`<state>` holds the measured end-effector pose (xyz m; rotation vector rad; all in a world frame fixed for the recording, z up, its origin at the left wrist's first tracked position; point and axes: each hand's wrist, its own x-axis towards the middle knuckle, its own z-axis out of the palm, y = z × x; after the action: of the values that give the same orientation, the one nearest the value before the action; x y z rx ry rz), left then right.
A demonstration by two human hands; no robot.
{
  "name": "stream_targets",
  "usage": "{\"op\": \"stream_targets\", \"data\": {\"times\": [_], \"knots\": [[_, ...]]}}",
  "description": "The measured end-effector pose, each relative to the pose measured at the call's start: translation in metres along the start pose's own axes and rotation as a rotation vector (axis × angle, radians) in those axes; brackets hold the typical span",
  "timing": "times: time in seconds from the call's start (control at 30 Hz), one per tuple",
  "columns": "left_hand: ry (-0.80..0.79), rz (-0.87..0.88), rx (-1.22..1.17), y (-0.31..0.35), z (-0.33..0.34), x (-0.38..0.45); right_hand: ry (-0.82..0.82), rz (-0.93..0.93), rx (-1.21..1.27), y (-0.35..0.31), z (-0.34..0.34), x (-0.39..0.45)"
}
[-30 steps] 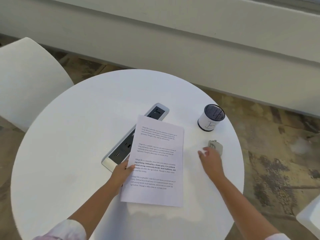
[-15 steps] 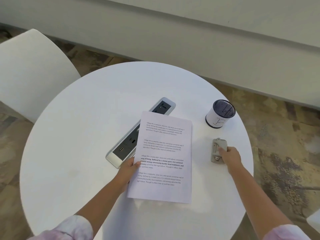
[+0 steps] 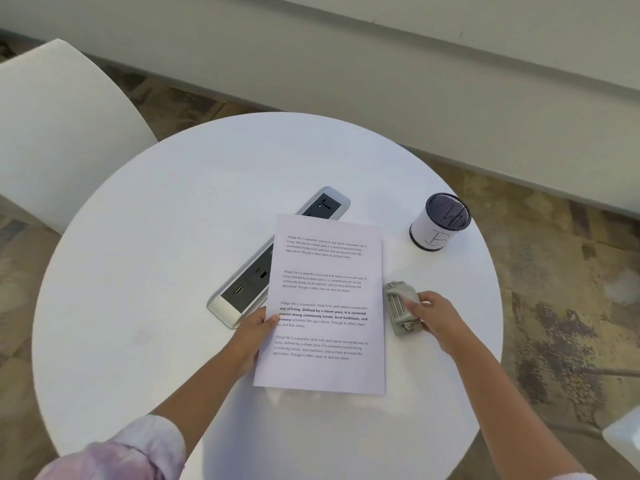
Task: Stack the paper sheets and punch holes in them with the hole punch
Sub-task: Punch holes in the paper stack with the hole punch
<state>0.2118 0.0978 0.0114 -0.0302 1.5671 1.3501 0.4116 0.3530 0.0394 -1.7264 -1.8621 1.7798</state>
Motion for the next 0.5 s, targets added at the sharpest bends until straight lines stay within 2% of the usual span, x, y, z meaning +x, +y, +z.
{"op": "stream_targets", "data": {"times": [0.17, 0.3, 0.5], "knots": [[0.052, -0.011, 0.021, 0.001, 0.003, 0.0, -0.019, -0.016, 0.007, 0.0, 0.009, -0.002], [0.021, -0.025, 0.041, 0.001, 0.004, 0.001, -0.012, -0.03, 0.018, -0.001, 0.016, -0.003], [0.014, -0.042, 0.038, -0.007, 0.018, 0.001, 0.112, -0.044, 0.09, -0.001, 0.027, -0.006]]}}
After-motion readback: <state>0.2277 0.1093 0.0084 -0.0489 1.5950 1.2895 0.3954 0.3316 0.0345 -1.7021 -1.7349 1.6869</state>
